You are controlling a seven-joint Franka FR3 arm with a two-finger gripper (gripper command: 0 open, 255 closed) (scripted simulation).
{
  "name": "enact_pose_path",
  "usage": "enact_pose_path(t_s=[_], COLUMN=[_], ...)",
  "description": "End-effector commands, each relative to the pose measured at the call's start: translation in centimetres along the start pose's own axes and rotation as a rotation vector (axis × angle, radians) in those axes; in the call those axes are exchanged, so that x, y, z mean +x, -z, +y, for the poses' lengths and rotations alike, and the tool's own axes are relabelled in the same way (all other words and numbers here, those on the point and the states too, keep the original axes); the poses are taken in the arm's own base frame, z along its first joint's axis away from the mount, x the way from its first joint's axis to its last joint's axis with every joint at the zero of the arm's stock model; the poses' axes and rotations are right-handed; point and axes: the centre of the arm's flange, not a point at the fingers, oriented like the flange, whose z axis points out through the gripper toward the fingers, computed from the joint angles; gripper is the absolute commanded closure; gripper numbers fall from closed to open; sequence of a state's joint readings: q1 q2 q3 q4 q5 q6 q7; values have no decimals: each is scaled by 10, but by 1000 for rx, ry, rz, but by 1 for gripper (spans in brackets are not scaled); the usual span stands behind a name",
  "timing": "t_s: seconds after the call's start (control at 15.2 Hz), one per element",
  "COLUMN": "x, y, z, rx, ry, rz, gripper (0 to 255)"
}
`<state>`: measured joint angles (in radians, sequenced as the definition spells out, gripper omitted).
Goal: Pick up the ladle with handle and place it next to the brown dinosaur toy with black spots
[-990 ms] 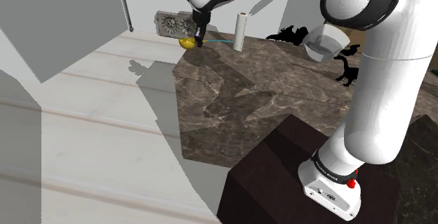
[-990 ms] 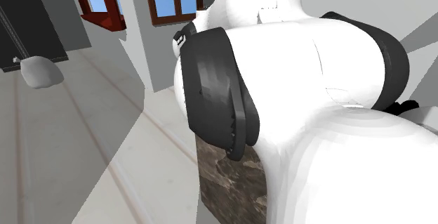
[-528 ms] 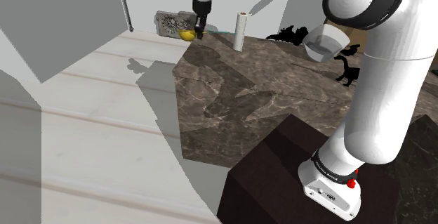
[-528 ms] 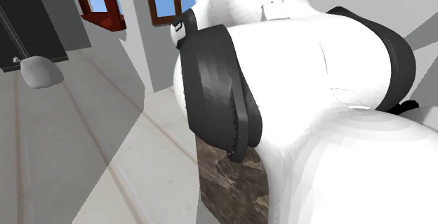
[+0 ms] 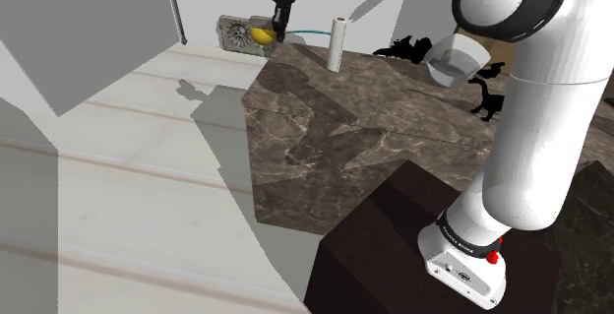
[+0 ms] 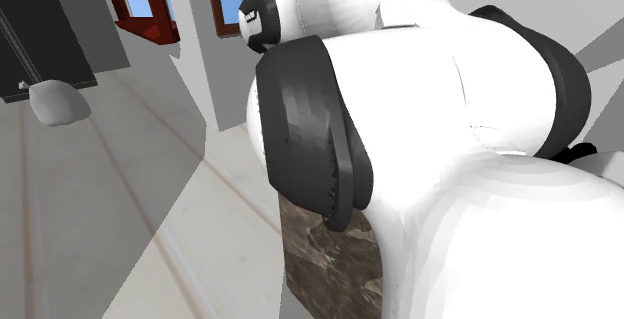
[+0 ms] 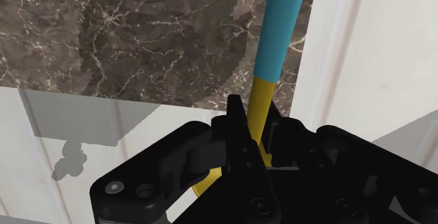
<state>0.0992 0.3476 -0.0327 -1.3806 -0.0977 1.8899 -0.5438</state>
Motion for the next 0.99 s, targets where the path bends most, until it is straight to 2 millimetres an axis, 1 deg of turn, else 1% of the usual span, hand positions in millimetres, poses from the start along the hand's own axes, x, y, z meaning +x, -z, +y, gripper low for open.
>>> enact_pose_path(t_s=[0.0, 0.13, 0.2, 0.92], x=[0, 1, 1, -134], y=[10, 20, 23, 24], z=[2, 4, 4, 57], rx=[0, 0, 0, 0], ry=[0, 0, 0, 0], rz=[0, 0, 0, 0], gripper=[255, 255, 255, 255])
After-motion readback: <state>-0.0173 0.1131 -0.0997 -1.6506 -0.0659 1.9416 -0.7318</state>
